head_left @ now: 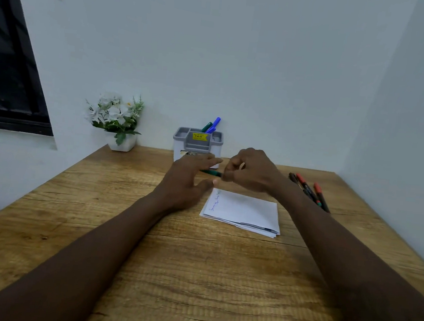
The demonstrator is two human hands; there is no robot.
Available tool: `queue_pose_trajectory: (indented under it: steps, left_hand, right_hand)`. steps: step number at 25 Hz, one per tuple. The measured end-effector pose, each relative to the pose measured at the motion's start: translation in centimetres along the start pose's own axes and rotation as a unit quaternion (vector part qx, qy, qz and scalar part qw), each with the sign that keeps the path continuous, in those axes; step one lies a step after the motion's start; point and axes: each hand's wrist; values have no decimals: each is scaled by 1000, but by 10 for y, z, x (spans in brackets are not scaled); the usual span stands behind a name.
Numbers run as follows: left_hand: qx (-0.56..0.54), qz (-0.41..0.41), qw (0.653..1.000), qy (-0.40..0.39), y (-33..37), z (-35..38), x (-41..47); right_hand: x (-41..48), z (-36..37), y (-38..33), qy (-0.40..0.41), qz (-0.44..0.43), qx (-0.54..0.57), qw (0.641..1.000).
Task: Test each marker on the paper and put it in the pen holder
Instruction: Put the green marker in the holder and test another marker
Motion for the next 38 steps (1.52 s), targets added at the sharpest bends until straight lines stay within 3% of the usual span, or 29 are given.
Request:
queue_pose_trajectory:
  steps: [2, 6, 9, 11, 16, 20, 22, 24, 26, 29, 33, 35, 38]
  left_hand:
    - [-1, 21, 1000, 7, 0, -2, 1]
    - [-20, 36, 999, 29, 5, -7, 0]
    - [-32, -8, 999, 20, 3, -5, 2]
    - [-75, -41, 996, 23, 6, -6, 2]
    - [-136, -75, 985, -69, 20, -8, 1]
    - [-223, -102, 959, -145, 14, -15, 1]
    - [-299, -134, 928, -178, 16, -23, 0]
    - [-378, -165, 888, -203, 14, -29, -1]
    - [-401, -167, 874, -215, 11, -30, -3]
    - [-332, -178, 907, -189, 13, -25, -1]
    - [-191, -141, 954, -182, 5, -20, 0]
    - [-139, -117, 958, -220, 0, -19, -1]
    - [-145, -117, 951, -248, 0, -22, 0]
  right_hand:
    - [2, 4, -7, -21, -33, 50, 998]
    - [0, 10, -5, -29, -1, 237, 971]
    - [-6, 16, -2, -31, 45, 465, 884]
    - [-5, 19, -5, -19, 64, 554, 830]
    - [2, 32, -25, -81, 73, 417, 902]
    - [2, 30, -25, -117, 81, 424, 894]
    - [0, 25, -21, -149, 59, 431, 888]
    - [-2, 18, -17, -174, 35, 473, 863]
    - [-2, 9, -12, -149, 25, 513, 845]
    - [-6, 2, -2, -122, 4, 520, 846]
    - [-16, 6, 14, -174, 19, 501, 848]
    - [-20, 11, 16, -178, 33, 491, 852]
    - [-28, 20, 12, -155, 20, 441, 884]
Point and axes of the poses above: each hand's wrist, its own x-axis towards the middle knuckle, its own z-axis out of the palm, y = z × x, and after that the axes turned 10 degrees about -y, right-handed
